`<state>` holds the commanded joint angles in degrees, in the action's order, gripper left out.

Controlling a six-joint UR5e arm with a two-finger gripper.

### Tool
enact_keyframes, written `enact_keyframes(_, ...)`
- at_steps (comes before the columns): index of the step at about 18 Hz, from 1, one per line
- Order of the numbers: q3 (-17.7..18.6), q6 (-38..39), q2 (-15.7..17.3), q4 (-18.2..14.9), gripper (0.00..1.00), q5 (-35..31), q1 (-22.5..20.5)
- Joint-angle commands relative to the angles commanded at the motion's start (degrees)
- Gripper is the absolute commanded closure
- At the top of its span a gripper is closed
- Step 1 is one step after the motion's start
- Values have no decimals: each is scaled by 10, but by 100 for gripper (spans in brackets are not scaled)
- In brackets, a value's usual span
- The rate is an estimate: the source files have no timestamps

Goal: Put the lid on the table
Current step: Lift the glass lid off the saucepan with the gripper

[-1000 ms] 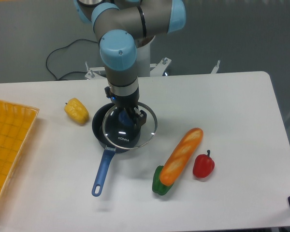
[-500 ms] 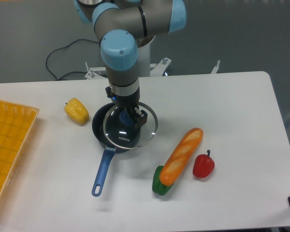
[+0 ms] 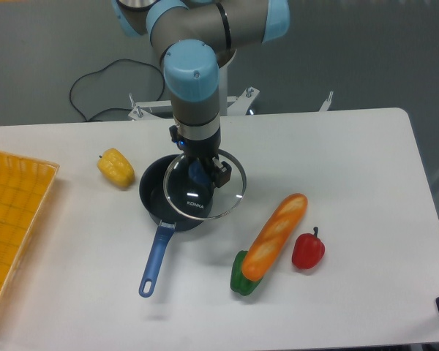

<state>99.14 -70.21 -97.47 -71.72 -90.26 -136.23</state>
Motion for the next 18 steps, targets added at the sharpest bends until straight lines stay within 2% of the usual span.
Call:
enact_keyframes(5, -2, -33, -2, 0, 48, -4, -25)
enact_keyframes(18, 8, -243, -10, 2, 48, -14, -144)
